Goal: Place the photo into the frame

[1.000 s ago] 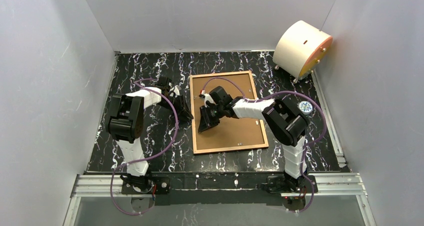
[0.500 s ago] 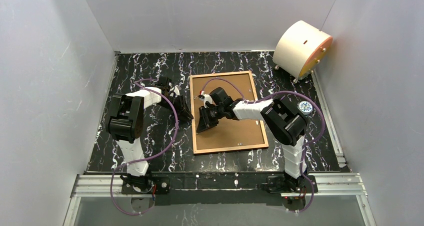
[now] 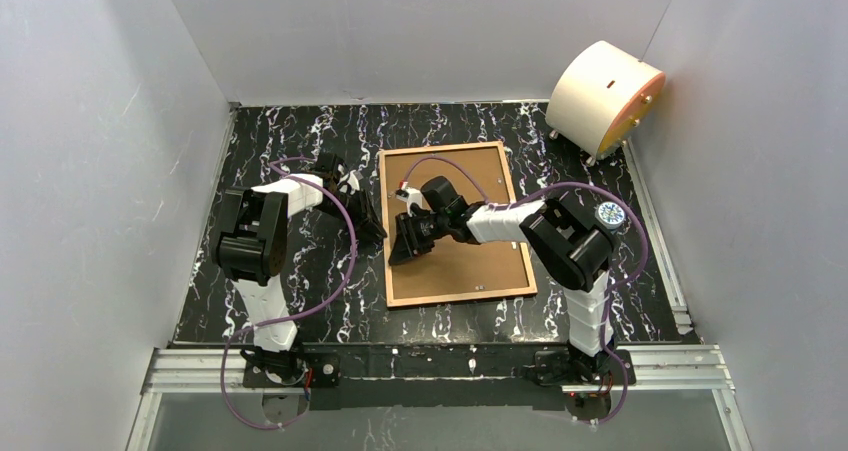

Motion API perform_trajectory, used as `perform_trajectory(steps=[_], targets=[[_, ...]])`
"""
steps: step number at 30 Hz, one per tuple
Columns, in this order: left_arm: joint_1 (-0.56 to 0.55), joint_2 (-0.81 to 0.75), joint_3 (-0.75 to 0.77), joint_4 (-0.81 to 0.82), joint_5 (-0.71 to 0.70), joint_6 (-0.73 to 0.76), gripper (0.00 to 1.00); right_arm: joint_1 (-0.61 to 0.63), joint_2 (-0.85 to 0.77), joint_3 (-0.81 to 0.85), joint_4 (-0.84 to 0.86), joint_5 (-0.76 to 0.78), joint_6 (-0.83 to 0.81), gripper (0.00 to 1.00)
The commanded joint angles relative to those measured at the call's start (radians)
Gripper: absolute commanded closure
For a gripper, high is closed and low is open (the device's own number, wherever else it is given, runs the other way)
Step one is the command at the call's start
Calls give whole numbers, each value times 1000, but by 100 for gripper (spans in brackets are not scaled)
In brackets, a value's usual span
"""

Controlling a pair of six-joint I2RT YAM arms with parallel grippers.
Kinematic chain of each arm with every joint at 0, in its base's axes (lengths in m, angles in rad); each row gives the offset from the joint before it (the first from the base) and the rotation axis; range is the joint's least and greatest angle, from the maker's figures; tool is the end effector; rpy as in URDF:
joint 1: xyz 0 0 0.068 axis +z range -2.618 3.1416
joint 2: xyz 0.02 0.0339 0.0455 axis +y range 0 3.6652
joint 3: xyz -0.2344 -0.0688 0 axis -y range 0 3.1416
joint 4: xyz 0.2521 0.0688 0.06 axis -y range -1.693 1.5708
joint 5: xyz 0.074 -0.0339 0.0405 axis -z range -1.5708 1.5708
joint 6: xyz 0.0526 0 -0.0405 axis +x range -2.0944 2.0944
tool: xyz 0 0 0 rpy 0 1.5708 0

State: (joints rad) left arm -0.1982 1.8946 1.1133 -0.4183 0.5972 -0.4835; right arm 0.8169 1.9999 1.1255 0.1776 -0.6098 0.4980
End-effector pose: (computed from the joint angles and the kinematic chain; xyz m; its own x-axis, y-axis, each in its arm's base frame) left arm 0.3456 -0.0996 0.0913 -0.9776 -0.1958 -0.0775 -0.1035 0.7675 -0.6326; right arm 0.2622 0.3232 0.0966 -0.8150 -0.2960 -0.4982 -0.5793 0.4351 0.6892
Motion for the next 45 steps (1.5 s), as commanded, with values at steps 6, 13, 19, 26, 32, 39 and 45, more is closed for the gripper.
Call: perform_trajectory(steps=[6,13,19,26,32,39,45], targets=[[-9,37,-37,-72,-114,12,73,19,-14,-72,-8,124,-44,56],[-9,27,9,-64,-106,-19,66,13,-251,-192,126,203,-24,44],[-9,49,54,-62,-96,-27,63,-44,-334,-181,140,238,33,38],[-9,73,97,-51,-95,-23,58,-126,-189,38,-2,271,97,43],[-9,98,104,-10,-97,-23,57,-139,-24,259,-110,304,111,55],[-9,110,92,2,-115,-14,67,-141,138,414,-162,310,147,55],[-9,113,83,1,-109,0,71,-142,222,470,-176,289,161,55]])
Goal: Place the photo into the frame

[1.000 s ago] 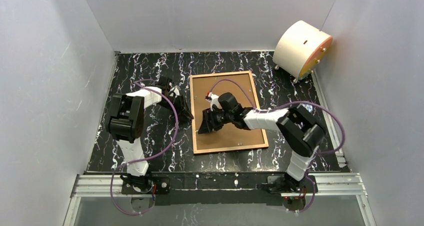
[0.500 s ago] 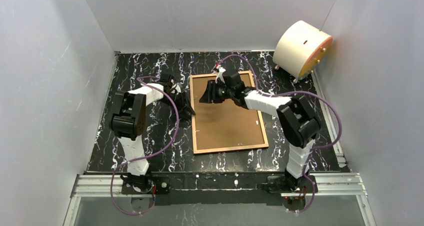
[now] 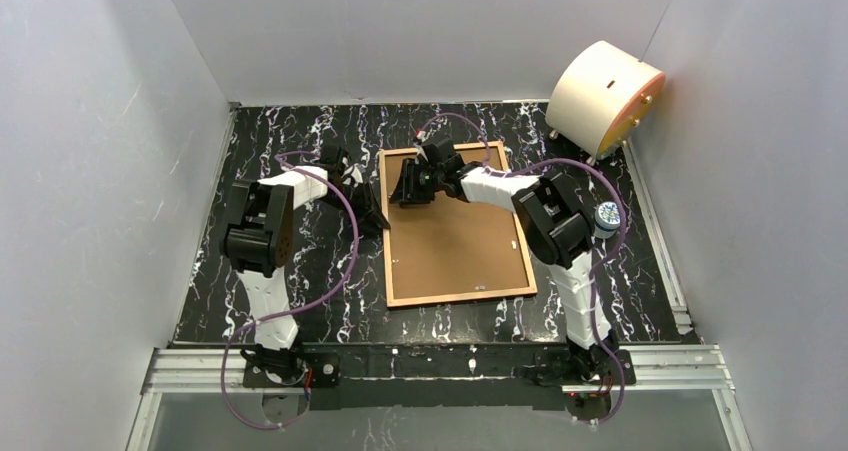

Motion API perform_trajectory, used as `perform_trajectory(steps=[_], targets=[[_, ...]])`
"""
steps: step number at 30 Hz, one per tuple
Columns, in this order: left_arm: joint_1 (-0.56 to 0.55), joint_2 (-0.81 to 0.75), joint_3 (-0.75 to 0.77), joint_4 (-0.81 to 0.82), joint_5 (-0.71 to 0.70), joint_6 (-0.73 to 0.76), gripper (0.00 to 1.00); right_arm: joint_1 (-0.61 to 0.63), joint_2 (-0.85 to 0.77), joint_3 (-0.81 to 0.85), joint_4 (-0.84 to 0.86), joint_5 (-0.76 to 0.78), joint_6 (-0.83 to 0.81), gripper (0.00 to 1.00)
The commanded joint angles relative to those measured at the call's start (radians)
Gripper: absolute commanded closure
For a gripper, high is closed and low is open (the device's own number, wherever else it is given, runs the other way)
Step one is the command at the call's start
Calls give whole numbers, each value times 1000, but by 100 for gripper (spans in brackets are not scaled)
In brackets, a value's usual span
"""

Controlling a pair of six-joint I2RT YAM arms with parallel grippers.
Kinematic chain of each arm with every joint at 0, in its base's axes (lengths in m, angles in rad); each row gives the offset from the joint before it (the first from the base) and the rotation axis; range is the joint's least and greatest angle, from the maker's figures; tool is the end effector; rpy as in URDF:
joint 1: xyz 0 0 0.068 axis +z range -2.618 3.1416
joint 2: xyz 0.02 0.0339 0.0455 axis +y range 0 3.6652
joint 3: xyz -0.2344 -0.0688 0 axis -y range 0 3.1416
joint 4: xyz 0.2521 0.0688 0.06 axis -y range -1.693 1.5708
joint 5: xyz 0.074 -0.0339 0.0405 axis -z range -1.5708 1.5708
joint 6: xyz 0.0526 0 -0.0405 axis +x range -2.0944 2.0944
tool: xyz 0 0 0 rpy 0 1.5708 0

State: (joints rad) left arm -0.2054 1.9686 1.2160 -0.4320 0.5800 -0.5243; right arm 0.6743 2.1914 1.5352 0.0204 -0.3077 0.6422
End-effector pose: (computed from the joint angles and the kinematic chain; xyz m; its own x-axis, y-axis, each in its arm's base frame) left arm 0.3664 -0.1058 0.0918 -0.9716 -0.2253 -0.0719 -0.1314 0.7670 -0.6280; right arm 0.3748 0.3200 0.1242 -0.8419 0.0579 -0.5366 -0.3511 0.6964 0.6259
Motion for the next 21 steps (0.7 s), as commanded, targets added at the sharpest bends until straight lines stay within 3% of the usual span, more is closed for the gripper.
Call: perform_trajectory(steps=[1,21], targets=[[-2,40,-21,15,-92,42,72,1,39,67,-19,-14,17,55],[-2,42,-41,24,-76,44,73,1,176,154,-8,8,69,54]])
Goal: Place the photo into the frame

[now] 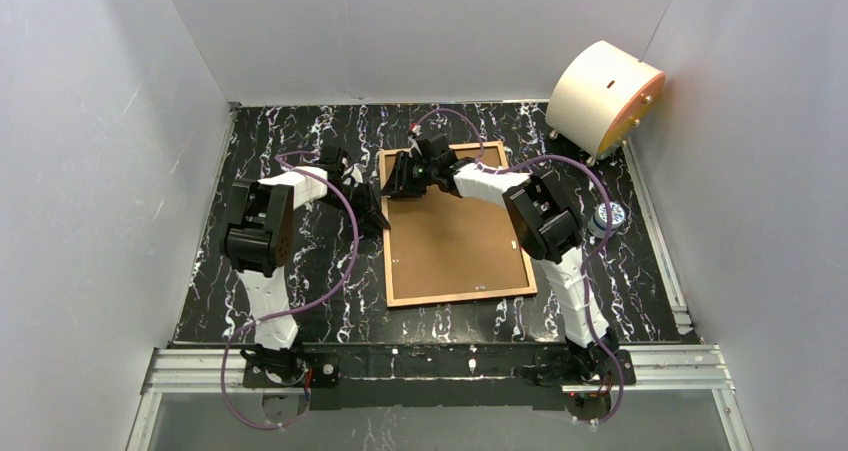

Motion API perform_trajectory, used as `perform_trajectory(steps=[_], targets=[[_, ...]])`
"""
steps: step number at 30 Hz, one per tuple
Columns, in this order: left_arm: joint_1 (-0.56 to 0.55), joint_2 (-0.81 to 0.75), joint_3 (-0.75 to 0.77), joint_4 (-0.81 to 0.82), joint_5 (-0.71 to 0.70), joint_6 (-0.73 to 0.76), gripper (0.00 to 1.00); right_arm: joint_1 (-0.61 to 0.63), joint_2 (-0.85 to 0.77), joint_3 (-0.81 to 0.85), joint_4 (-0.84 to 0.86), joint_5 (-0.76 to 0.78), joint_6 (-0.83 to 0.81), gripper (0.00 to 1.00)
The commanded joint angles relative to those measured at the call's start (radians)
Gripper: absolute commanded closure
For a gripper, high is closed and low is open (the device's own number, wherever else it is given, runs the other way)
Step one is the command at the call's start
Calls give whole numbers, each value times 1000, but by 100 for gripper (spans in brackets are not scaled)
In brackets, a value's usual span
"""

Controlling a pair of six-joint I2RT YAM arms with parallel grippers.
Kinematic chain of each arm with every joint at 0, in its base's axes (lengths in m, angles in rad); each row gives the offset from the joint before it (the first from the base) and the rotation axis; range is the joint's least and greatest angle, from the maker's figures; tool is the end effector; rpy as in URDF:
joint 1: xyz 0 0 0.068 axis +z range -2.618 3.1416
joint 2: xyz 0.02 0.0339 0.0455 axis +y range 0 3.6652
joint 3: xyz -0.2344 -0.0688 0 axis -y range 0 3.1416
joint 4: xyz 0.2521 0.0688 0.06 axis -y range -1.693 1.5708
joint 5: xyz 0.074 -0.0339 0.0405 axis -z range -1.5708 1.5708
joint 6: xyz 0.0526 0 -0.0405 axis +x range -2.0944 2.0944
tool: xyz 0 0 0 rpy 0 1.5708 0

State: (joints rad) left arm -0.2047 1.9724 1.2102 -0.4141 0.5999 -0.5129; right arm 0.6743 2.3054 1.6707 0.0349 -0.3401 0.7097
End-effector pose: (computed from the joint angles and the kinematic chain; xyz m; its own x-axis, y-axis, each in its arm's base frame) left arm 0.3666 -0.1064 0.0902 -0.9742 -0.2114 -0.0791 -0.1122 0.7578 -0.6427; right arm 0.3935 0.3369 0.1165 -0.8582 0.1005 -0.5035 -0.3223 0.6578 0.6807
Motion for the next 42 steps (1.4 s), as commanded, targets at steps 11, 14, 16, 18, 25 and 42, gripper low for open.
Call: perform_trajectory(steps=[11,14,16,18,25,42], targets=[[-2,29,-51,14,-94,30,73,1,82,19,-16,76,21,53],[-2,26,-52,14,-94,30,73,1,90,28,-19,86,30,53],[-2,26,-52,14,-96,30,72,1,92,32,-20,92,33,53],[-2,25,-51,14,-98,28,72,2,96,35,-20,94,40,53],[-2,31,-48,14,-101,20,71,2,95,34,-58,117,115,59],[1,20,47,-34,-98,1,63,-39,-198,-26,23,1,82,48]])
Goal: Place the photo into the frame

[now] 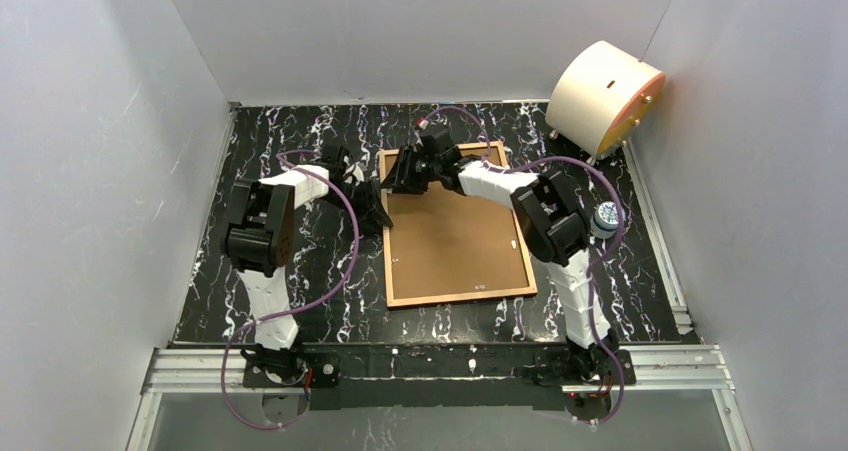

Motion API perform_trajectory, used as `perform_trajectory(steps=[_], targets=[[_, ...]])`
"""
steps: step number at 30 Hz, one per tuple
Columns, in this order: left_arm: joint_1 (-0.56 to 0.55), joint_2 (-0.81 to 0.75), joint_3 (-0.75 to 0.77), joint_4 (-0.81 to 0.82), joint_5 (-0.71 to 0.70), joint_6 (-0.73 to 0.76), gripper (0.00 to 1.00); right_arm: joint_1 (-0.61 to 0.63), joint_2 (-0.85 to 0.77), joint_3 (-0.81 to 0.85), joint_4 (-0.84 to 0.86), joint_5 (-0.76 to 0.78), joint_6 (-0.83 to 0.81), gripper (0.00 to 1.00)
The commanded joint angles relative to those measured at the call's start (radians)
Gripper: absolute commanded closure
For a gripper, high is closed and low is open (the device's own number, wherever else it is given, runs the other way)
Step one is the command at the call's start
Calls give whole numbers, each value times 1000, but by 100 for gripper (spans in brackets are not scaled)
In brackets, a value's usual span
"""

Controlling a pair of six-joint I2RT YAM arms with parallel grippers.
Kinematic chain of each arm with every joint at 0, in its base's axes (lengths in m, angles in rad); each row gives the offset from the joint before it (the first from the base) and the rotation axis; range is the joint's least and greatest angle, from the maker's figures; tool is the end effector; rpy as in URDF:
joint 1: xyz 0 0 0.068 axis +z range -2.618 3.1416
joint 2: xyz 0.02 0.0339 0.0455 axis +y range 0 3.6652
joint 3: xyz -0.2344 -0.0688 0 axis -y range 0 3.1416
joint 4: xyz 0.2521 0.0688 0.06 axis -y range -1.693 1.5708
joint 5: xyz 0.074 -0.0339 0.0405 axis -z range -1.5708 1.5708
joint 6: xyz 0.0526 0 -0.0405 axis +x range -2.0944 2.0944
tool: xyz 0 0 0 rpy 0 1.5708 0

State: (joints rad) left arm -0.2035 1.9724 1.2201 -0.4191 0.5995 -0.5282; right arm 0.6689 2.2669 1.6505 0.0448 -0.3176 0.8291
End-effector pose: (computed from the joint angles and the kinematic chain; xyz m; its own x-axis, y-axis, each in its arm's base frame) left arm 0.3685 -0.1063 0.0926 -0.9717 -0.2243 -0.0739 -0.1250 0.7539 -0.6450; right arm 0.3938 0.3322 0.1295 -0.8730 0.2028 -0.4436 -0.2242 0.6408 0.7342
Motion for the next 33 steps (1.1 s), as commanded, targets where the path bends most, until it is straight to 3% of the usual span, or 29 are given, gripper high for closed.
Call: perform_trajectory(steps=[1,8,12,16,19,24,33], targets=[[0,18,48,-34,-100,18,61,-48,-194,-21,2,-17,-44,48],[7,-6,101,-86,-142,49,54,-240,-484,-278,-151,36,-41,41],[7,-34,98,-115,-186,79,48,-340,-629,-411,-293,112,-146,27],[6,-98,38,-116,-218,78,40,-391,-671,-456,-483,158,-260,11],[6,-170,-26,-127,-255,71,31,-421,-686,-515,-566,166,-281,5],[6,-275,-135,-160,-298,64,25,-445,-688,-592,-647,176,-284,4],[6,-287,-215,-95,-153,49,26,-445,-736,-684,-676,137,-301,4]])
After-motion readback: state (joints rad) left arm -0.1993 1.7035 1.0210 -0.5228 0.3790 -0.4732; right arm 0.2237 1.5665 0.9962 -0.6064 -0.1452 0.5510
